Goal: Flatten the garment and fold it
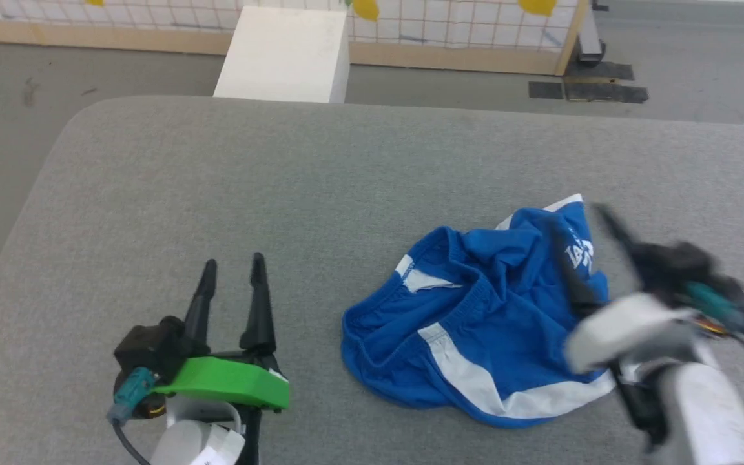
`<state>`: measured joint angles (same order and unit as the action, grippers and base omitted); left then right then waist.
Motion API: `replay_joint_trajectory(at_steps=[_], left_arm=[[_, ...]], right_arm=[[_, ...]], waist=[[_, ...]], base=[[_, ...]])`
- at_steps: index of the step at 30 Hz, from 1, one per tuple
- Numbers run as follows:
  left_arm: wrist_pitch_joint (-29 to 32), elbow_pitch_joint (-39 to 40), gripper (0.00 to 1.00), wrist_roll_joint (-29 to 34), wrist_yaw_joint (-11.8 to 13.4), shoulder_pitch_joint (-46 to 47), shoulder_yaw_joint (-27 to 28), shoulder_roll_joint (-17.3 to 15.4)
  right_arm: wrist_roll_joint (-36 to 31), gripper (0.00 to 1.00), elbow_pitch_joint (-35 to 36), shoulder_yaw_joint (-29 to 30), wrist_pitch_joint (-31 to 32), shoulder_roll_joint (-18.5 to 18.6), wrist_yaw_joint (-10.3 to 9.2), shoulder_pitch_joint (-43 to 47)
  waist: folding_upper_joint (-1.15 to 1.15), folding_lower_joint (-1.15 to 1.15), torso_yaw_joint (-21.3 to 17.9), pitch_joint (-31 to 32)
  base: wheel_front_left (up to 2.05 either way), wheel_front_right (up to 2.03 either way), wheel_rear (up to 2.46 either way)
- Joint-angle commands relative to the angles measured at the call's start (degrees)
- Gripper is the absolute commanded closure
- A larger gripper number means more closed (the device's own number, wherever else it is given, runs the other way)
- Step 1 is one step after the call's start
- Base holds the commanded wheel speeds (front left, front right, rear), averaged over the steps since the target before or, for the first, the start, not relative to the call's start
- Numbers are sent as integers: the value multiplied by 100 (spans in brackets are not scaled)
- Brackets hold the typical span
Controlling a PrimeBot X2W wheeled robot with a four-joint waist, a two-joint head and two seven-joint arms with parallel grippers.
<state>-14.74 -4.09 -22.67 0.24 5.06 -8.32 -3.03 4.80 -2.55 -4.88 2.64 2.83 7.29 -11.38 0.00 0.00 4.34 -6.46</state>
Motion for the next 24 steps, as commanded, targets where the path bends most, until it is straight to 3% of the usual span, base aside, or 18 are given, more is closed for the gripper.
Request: replay_joint_trajectory(at_steps=[1,3,7,11,16,24], left_arm=[[-26,-37,0,68,-54,87,-77,15],[-26,-123,0,130,-118,146,-293,15],[-26,-405,0,173,-246,332,-788,15],[84,-1012,0,222,-418,642,-1553,15],[652,-1701,0,12,-447,1225,-2188,15],[2156,-2572,0,-423,-424,2179,-2908,15]], right_arm=[[-185,0,77,315,-163,5,20,189],[-279,0,121,844,-434,5,20,382],[-262,0,-18,1349,-863,5,20,663],[-183,0,-267,1371,-1062,5,20,874],[-67,0,-460,1245,-1175,5,20,894],[16,0,-599,1054,-1256,5,20,739]], waist=[[0,0,-108,53],[0,0,-181,53],[0,0,-315,42],[0,0,-461,1],[0,0,-653,-61],[0,0,-883,-147]], base=[[0,0,0],[0,0,0],[0,0,0],[0,0,0],[0,0,0],[0,0,0]])
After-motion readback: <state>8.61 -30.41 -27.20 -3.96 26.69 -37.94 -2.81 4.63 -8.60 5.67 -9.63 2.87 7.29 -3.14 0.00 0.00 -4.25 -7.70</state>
